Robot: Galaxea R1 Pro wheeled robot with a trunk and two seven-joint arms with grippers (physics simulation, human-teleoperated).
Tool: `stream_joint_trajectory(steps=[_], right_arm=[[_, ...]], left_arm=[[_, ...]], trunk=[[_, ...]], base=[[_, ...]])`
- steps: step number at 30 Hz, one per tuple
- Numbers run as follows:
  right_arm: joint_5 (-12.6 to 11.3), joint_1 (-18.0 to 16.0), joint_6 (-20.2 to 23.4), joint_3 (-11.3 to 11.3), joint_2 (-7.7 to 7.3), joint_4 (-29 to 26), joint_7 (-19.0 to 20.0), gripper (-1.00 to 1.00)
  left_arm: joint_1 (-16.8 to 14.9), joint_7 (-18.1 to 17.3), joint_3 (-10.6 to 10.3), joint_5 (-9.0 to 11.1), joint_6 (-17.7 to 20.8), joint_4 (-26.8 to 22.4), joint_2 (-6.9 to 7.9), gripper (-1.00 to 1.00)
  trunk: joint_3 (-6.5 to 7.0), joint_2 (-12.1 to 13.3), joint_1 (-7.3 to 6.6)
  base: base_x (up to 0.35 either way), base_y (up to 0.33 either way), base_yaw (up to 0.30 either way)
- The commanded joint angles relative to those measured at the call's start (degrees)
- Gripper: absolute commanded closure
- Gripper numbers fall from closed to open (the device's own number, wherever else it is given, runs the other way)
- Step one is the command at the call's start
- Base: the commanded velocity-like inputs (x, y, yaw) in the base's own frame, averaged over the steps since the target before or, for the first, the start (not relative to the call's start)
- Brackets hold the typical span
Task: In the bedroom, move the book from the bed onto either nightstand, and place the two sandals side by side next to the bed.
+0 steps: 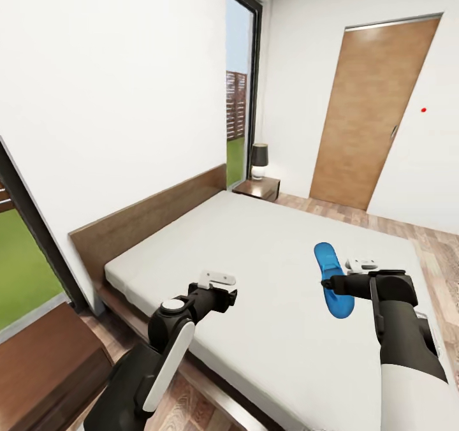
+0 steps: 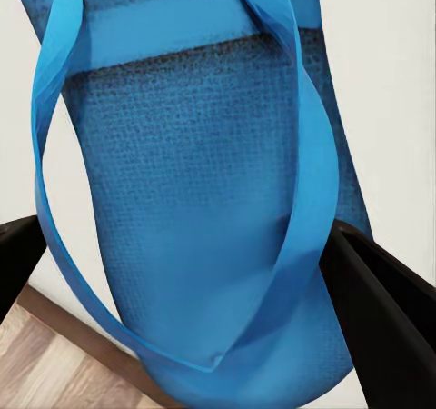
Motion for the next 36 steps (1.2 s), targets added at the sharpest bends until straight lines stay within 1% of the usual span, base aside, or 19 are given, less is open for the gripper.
stream_joint_trajectory(steps=[1,36], right_arm=[[0.6,-0.1,0.1,0.0,-0.02,0.0,0.6,1.00],[0.5,0.0,0.1,-0.1,0.00,0.0,0.6,1.00]], left_arm=[[-0.1,0.6,0.0,0.6,0.2,-0.1,0.00,-1.00],[-0.1,0.6,-0.1,0.6,0.2,0.0,0.00,-1.00]], trunk=[[-0.05,-0.1,0.04],[2.74,-0.1,0.04]], base=[[0.000,0.000,-0.188],[0.000,0.000,-0.177]])
